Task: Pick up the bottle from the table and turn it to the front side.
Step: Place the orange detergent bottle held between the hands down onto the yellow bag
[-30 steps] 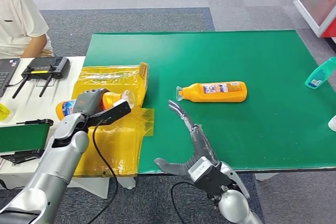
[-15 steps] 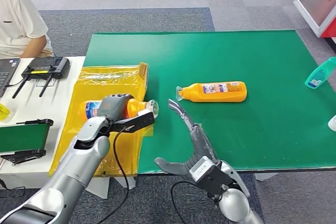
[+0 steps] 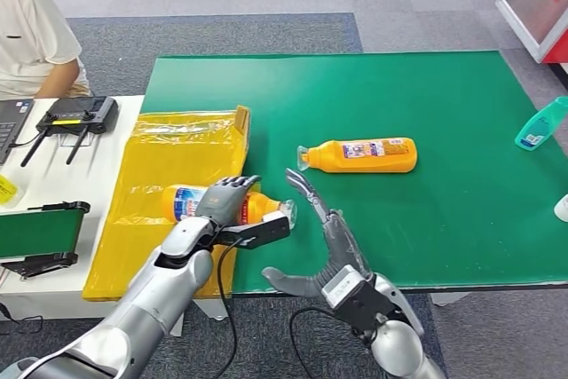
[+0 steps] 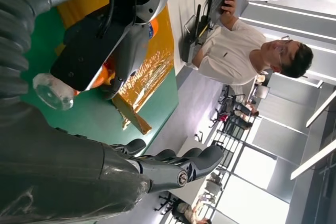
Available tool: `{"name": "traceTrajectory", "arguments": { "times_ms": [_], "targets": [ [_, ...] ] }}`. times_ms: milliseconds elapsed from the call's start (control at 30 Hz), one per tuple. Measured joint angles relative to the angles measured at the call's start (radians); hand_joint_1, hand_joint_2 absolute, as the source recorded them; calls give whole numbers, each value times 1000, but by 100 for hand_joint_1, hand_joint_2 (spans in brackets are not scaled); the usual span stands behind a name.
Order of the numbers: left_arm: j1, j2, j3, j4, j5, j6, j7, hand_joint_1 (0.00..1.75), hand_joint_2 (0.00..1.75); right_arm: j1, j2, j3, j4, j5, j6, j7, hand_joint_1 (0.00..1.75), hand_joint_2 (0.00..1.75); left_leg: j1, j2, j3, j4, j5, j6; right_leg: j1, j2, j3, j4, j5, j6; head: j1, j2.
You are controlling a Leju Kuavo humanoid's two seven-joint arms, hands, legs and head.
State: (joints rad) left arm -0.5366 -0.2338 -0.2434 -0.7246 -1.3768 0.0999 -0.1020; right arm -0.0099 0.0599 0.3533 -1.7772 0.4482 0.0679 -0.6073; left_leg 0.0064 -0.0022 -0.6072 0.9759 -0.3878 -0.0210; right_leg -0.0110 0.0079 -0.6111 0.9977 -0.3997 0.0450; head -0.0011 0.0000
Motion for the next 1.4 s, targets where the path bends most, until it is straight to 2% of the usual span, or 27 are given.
{"name": "traceTrajectory", "arguments": {
  "times_ms": [600,867,1067,1400],
  "targets": [
    [8,3,16,64,77,2,-15,0,175,31,0,-42,0,-1,12,-10,0,175,0,0,1,0,0,0,0,0,1,0,0,0,0,0],
    [27,5,47,30,205,12,-82,0,175,37,0,-47,0,-2,16,-11,0,175,0,0,1,0,0,0,0,0,2,0,0,0,0,0],
    [82,21,82,-152,325,-11,-89,0,175,56,0,-60,-4,-22,18,-12,0,175,0,0,0,0,0,0,0,0,1,0,0,0,0,0],
    [204,46,167,-647,576,-62,-133,0,175,116,4,-92,-35,-54,48,16,0,175,0,0,0,0,0,0,0,0,1,0,0,0,0,0]
  ]
}}
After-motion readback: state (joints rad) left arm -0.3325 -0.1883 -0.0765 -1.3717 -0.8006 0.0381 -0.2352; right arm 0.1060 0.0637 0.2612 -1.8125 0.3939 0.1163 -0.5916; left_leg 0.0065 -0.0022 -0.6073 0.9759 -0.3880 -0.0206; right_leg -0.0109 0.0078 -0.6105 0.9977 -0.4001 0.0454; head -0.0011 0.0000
